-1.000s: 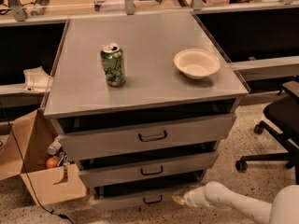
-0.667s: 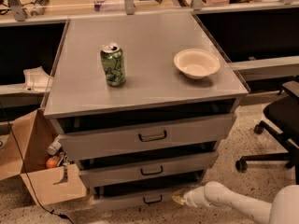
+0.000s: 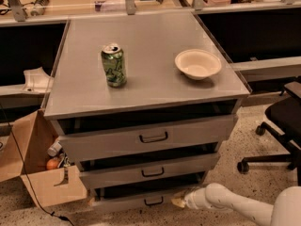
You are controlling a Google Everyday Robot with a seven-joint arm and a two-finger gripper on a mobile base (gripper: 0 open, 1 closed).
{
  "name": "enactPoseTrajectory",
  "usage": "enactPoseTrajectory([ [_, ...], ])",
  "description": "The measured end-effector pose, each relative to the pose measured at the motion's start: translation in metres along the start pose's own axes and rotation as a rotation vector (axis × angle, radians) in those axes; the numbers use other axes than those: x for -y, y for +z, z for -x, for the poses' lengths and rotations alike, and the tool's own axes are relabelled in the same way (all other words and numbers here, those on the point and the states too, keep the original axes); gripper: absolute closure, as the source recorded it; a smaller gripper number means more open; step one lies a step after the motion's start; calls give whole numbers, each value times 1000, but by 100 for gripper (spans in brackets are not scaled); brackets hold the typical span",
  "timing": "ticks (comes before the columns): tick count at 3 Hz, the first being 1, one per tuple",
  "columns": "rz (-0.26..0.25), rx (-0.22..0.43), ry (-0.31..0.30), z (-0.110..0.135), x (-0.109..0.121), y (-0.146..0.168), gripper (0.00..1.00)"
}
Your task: Close bottom drawer
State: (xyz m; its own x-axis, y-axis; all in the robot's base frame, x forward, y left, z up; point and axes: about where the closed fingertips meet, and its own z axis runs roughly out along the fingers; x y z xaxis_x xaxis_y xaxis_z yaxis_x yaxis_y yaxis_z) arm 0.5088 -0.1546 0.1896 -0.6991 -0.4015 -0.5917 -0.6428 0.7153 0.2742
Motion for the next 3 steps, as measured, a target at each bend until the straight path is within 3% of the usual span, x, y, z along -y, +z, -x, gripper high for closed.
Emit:
enactPoseTrajectory([
  [1,0,0,0,0,0,0,4],
  [3,0,0,0,0,0,0,0],
])
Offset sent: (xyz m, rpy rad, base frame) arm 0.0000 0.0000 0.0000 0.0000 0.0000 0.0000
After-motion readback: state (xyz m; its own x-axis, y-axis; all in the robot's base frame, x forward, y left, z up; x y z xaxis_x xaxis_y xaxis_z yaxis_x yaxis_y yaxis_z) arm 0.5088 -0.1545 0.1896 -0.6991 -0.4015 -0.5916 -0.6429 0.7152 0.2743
